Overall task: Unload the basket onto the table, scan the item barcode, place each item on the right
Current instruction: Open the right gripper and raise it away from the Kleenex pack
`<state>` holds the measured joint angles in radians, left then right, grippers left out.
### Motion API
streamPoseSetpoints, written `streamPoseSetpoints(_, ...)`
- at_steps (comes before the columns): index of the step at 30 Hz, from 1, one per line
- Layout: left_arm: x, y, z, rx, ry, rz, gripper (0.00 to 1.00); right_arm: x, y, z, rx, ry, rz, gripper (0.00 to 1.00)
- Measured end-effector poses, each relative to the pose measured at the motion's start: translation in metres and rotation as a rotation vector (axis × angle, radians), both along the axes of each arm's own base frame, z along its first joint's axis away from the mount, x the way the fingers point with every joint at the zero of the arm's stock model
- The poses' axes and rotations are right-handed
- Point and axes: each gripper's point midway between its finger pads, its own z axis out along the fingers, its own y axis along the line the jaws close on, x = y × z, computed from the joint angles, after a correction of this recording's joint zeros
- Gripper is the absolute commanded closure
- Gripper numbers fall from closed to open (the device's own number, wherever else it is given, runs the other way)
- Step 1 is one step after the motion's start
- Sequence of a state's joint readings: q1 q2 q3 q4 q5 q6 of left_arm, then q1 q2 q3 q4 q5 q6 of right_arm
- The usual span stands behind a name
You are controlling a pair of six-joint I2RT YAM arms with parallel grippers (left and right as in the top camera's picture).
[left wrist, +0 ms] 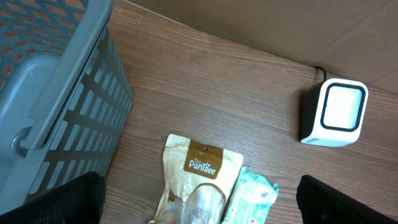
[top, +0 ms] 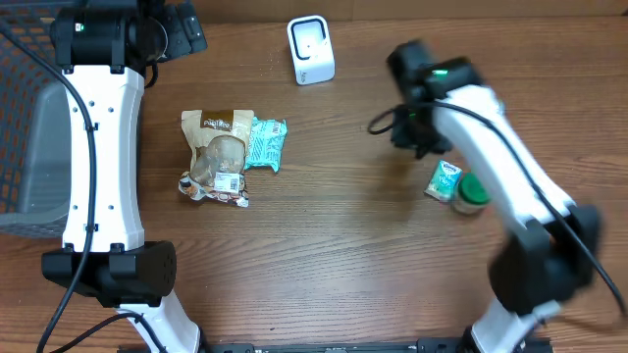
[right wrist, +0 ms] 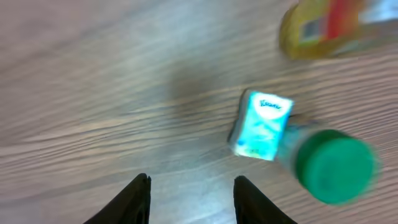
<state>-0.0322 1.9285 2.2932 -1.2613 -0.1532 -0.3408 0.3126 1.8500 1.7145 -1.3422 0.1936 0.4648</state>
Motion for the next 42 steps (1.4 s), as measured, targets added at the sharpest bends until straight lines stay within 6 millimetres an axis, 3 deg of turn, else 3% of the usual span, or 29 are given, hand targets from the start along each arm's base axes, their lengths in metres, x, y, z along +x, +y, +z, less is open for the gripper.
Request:
streamPoseSetpoints(2,0.0,0.0,0.0,0.0,0.0,0.0,0.01,-0.007,-0.008,0.032,0.033,-0.065,0.019,0.61)
streamPoseSetpoints(5,0.0,0.0,0.0,0.0,0.0,0.0,0.0,-0.015,-0.023,0.056,0.056,-0.114,0.012,0.62)
streamPoseSetpoints(10,0.0,0.0,0.0,0.0,0.0,0.0,0.01,-0.016,-0.038,0.063,0.078,-0.123,-0.01,0.6)
streamPoseSetpoints(11,0.0,0.0,0.0,0.0,0.0,0.0,0.0,-0.017,-0.038,0.063,0.083,-0.12,-0.011,0.0)
streamPoseSetpoints(24,0.0,0.0,0.0,0.001,0.0,0.0,0.01,-0.01,-0.02,0.065,0.187,-0.139,0.024,0.0)
streamPoseSetpoints(42,0.0,0.0,0.0,0.0,0.0,0.0,0.0,-0.011,-0.018,0.065,0.197,-0.137,0.027,0.0)
